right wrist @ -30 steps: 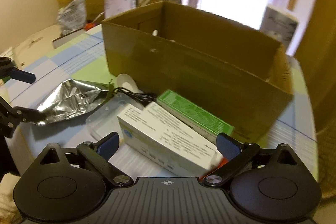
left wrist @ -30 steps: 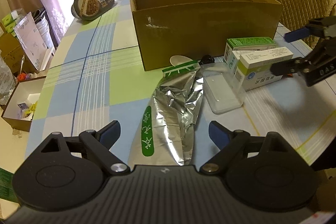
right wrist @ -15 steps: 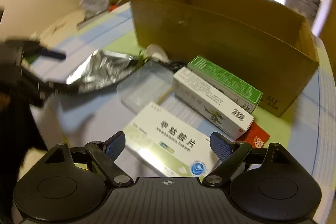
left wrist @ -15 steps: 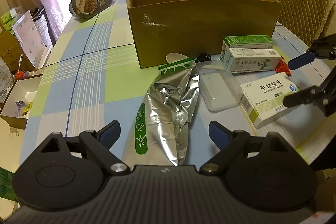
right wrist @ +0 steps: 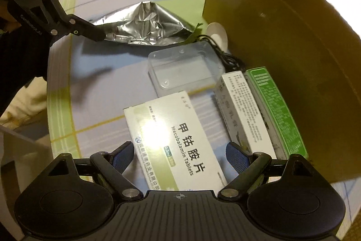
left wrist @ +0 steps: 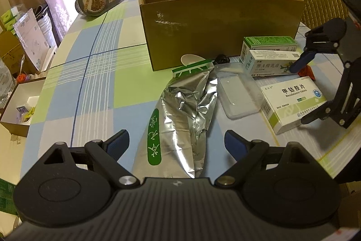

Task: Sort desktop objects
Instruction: 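Grasp the silver foil bag with the left tool while the right tool grasps the white medicine box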

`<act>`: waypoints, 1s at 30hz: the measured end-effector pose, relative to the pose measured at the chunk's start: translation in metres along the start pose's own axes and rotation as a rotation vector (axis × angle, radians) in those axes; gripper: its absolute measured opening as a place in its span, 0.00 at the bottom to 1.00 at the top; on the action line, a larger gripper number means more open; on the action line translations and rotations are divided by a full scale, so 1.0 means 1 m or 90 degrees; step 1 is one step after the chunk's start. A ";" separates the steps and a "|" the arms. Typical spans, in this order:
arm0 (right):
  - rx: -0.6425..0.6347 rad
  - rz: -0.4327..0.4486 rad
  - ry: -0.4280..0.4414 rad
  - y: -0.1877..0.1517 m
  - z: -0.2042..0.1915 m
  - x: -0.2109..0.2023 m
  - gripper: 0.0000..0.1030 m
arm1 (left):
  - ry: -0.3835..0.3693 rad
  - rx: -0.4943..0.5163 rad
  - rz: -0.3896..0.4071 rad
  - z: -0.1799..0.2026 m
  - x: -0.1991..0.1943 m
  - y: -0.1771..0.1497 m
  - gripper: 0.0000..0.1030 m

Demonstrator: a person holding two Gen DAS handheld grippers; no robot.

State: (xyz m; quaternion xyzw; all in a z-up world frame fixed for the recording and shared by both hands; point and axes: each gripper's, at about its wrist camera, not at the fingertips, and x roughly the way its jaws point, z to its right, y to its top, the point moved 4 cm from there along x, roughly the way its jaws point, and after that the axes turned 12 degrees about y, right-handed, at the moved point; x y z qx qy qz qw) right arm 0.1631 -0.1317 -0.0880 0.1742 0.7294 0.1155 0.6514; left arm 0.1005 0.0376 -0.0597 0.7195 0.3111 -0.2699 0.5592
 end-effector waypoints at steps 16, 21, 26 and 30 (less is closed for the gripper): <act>0.324 0.058 -0.026 -0.030 -0.012 -0.014 0.70 | 0.004 0.062 -0.004 0.007 0.011 0.009 0.87; 0.345 0.091 -0.044 -0.037 -0.023 -0.018 0.70 | 0.027 0.145 -0.013 0.015 0.026 0.015 0.86; 0.356 0.103 -0.045 -0.038 -0.025 -0.011 0.75 | 0.019 0.194 -0.027 0.023 0.040 0.019 0.86; 0.350 0.098 -0.052 -0.037 -0.027 -0.007 0.76 | -0.007 0.203 -0.059 0.026 0.056 0.022 0.76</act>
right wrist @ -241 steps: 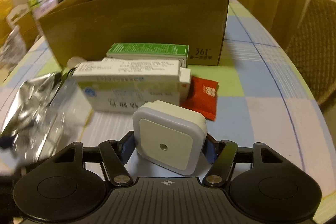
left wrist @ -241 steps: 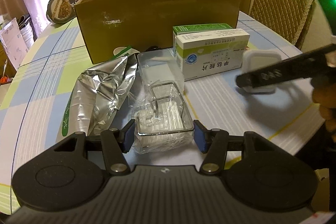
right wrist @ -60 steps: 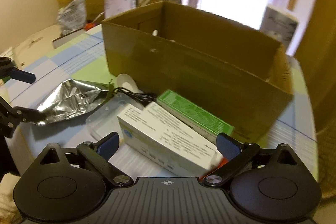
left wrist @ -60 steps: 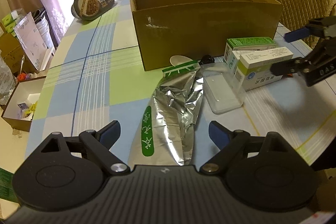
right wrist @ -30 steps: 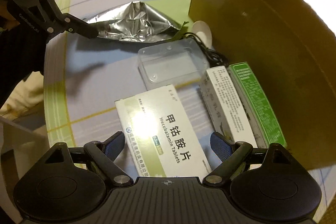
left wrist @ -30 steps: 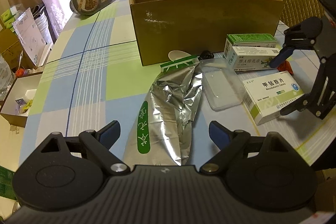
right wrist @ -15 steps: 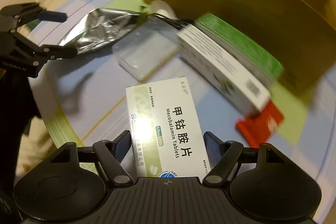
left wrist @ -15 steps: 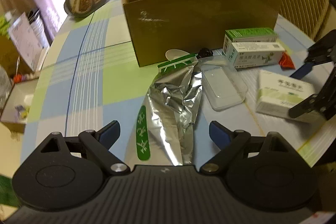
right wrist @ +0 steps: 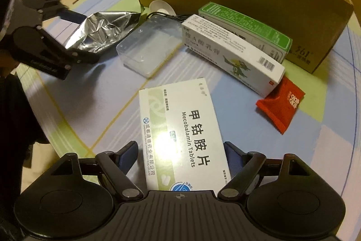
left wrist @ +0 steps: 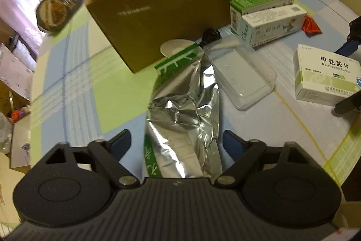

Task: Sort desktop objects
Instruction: 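Grasp the silver foil bag with the left tool while the right tool grasps the white medicine box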

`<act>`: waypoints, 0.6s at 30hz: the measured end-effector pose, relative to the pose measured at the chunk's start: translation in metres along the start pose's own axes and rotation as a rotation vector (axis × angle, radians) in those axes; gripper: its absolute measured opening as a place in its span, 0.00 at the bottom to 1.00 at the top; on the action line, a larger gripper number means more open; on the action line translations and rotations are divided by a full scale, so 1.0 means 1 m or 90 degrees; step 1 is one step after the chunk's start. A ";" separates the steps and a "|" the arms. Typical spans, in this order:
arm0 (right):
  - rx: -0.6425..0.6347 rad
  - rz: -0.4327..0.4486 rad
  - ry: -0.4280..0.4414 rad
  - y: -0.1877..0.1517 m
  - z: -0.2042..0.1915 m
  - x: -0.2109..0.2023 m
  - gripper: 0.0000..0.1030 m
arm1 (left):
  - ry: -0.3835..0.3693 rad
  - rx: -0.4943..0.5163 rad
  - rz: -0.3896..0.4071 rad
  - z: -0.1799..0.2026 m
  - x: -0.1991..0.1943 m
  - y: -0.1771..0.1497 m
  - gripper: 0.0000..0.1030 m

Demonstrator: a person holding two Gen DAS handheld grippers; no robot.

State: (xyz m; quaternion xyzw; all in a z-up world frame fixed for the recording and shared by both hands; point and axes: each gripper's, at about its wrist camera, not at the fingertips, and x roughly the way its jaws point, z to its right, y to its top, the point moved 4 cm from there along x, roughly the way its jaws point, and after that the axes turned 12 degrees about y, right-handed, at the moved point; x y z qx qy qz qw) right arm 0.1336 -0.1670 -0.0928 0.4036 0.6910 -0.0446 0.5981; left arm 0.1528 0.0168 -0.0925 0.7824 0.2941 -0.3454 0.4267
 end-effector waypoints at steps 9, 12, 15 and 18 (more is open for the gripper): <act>0.023 0.016 0.009 0.007 0.002 -0.001 0.77 | -0.055 0.025 -0.056 -0.006 0.016 0.014 0.69; 0.031 0.022 0.008 0.009 0.001 0.000 0.77 | -0.065 0.033 -0.077 -0.006 0.021 0.022 0.70; 0.037 0.028 0.008 0.009 0.001 0.000 0.77 | -0.065 0.053 -0.088 -0.003 0.024 0.027 0.72; 0.038 0.033 0.003 0.009 0.001 0.000 0.76 | -0.081 0.042 -0.110 -0.007 0.026 0.030 0.66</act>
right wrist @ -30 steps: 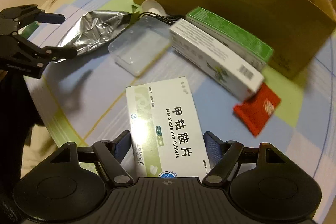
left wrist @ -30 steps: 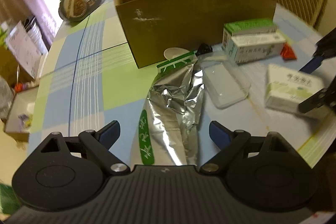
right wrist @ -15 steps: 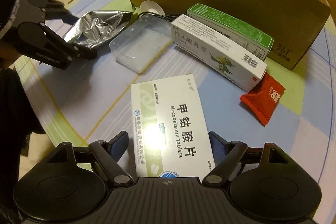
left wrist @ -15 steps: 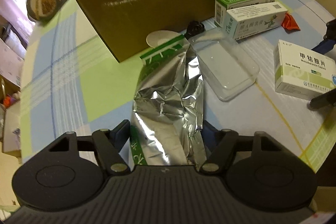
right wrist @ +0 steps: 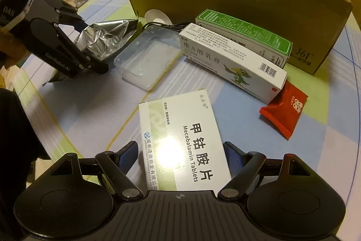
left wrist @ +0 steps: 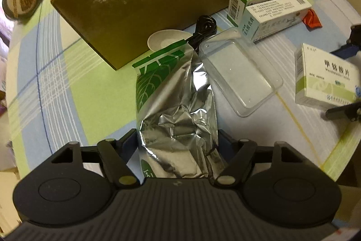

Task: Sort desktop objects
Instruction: 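Grasp the silver foil bag with the left tool while the right tool grasps the white medicine box, then carry the foil bag and medicine box into the cardboard box and release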

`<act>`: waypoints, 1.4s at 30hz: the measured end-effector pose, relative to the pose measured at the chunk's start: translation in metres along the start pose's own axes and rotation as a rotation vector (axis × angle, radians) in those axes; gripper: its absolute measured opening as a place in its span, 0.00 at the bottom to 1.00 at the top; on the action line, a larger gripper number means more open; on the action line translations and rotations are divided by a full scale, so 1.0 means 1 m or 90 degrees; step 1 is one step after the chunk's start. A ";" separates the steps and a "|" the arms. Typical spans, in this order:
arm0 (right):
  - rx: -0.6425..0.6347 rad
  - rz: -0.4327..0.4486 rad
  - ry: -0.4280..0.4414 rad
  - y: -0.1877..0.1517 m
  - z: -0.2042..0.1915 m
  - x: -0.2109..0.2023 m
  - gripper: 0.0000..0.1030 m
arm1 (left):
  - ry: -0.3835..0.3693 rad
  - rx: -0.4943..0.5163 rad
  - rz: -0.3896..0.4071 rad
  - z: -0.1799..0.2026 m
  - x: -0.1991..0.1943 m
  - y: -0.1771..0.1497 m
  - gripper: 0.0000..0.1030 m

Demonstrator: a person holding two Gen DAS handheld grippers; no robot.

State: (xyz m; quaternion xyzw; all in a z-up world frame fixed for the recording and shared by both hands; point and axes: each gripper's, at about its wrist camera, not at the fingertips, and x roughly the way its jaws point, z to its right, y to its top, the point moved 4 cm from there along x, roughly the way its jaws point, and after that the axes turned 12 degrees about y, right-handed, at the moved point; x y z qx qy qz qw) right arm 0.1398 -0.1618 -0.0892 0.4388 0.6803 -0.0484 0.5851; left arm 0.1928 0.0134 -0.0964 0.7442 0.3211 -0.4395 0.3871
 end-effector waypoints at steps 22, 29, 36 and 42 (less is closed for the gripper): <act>0.059 0.058 -0.018 0.000 0.002 -0.019 0.69 | -0.025 -0.040 0.010 -0.004 -0.038 -0.020 0.43; 0.078 0.086 -0.022 0.007 -0.002 -0.038 0.69 | -0.018 -0.045 0.028 -0.005 -0.059 -0.012 0.43; 0.071 0.111 -0.039 0.025 -0.008 -0.057 0.69 | -0.003 -0.056 0.047 -0.010 -0.080 -0.003 0.43; 0.066 0.136 -0.055 0.044 -0.012 -0.074 0.69 | 0.004 -0.060 0.074 -0.012 -0.099 0.008 0.43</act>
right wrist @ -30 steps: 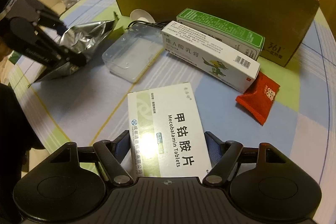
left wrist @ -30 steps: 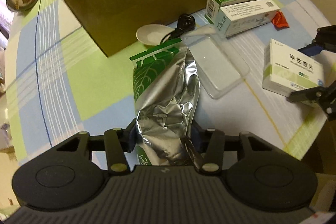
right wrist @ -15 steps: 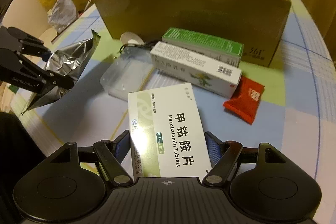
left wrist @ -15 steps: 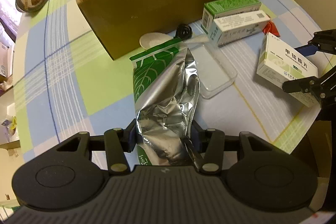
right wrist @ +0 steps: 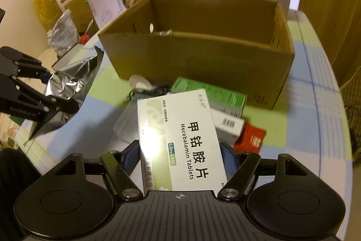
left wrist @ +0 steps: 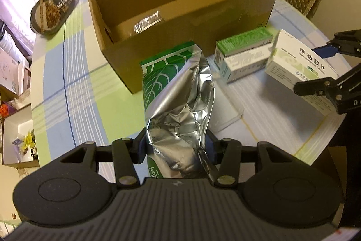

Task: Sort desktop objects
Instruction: 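Carry the foil bag and medicine box into the cardboard box and release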

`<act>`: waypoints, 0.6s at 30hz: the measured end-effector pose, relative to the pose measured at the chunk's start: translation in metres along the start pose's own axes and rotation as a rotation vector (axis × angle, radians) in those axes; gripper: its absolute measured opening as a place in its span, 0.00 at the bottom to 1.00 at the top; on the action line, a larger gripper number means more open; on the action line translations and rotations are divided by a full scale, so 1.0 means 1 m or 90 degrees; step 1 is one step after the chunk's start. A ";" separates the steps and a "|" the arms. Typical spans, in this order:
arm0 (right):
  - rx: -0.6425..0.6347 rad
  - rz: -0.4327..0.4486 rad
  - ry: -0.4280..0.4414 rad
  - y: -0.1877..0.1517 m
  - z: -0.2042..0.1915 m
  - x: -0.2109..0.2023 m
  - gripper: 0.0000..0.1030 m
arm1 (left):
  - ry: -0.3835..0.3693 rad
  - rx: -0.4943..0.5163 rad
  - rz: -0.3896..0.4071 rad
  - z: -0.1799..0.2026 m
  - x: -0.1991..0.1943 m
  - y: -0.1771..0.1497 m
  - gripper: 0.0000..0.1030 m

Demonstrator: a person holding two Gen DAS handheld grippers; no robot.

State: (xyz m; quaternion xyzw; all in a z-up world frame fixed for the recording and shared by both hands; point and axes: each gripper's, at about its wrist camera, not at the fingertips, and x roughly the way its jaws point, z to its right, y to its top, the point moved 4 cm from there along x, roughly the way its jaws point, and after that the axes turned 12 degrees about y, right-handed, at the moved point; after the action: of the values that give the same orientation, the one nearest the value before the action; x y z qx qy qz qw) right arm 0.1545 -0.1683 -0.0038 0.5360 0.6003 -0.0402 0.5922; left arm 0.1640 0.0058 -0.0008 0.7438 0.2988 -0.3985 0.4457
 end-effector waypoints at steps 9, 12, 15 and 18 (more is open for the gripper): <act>0.008 0.039 -0.028 0.030 0.007 -0.018 0.69 | -0.006 -0.008 0.029 0.002 -0.016 0.014 0.43; 0.002 0.045 -0.040 0.041 0.011 -0.022 0.69 | -0.007 -0.010 0.037 -0.001 -0.019 0.022 0.43; 0.003 0.051 -0.049 0.054 0.015 -0.024 0.69 | -0.006 -0.013 0.047 -0.005 -0.022 0.033 0.43; 0.003 0.063 -0.050 0.072 0.018 -0.027 0.69 | -0.006 -0.015 0.057 -0.009 -0.026 0.045 0.43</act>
State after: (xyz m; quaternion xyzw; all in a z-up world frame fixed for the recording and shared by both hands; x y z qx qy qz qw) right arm 0.2087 -0.1667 0.0532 0.5647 0.5491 -0.0332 0.6153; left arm 0.1901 -0.0077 0.0431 0.7491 0.2676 -0.3780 0.4736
